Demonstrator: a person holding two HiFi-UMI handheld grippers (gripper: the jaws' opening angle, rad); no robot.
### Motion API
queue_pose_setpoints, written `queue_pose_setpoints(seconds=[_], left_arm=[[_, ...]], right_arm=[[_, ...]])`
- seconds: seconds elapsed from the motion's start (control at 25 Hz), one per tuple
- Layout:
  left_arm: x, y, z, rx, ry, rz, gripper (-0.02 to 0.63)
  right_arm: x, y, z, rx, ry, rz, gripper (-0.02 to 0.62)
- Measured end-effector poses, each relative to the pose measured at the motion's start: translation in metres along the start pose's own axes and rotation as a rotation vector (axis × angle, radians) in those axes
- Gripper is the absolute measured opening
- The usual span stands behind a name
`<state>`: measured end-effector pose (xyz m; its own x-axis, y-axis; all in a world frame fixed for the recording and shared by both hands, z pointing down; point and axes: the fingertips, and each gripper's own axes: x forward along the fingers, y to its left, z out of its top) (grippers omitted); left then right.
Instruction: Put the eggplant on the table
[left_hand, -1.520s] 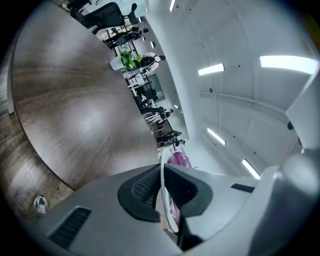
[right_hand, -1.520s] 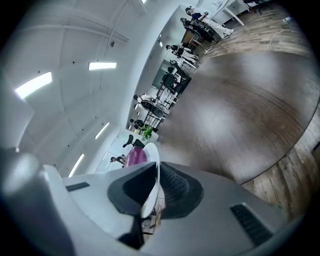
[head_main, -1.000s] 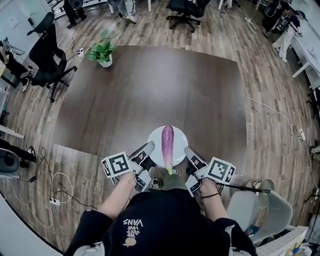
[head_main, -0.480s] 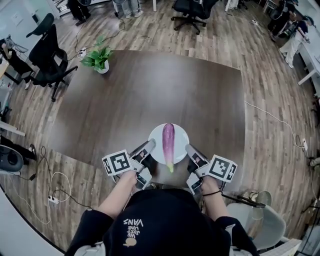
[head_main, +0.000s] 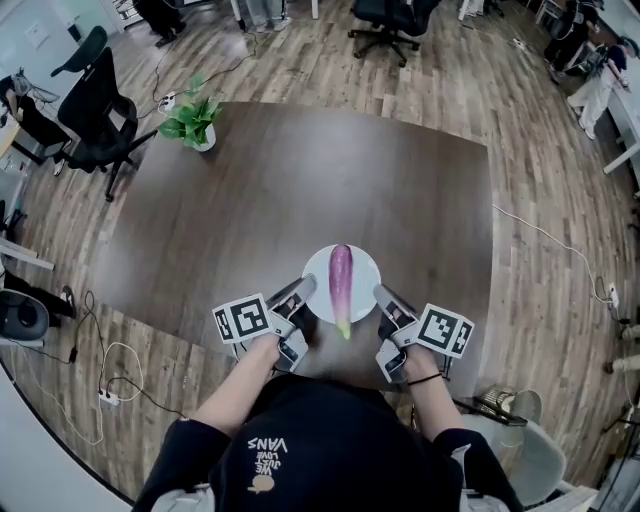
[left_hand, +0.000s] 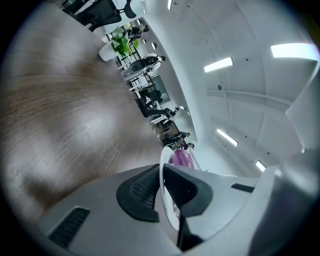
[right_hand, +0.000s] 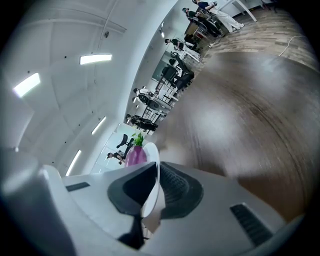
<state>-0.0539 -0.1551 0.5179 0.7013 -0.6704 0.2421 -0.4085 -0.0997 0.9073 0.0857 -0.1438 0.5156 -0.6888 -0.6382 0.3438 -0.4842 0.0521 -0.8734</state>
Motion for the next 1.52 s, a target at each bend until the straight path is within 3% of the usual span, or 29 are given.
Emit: queue_pose_setpoints(seconds=[0.28,0.52,1.0,1.52], left_arm=[[0.025,0.018,0.018,0.048,0.049,0.002,0.028],[0.045,0.042,0.025,0.040,0.083,0.038,0.029],[0.079,0.092,0.037,0.011,0.144,0.119,0.034],[0.095,0.116,0.043,0.088,0.230,0.209,0.043]], right_arm=[[0.021,-0.016,0.012,0.009,-0.034,-0.043,0.032],[0.041,-0.032,0.018,0.022,-0.045,-0.075,0.032],[0.085,-0.071,0.032,0.011,0.009,-0.158,0.032],[0.107,-0.093,0.037,0.022,0.050,-0.204,0.032]])
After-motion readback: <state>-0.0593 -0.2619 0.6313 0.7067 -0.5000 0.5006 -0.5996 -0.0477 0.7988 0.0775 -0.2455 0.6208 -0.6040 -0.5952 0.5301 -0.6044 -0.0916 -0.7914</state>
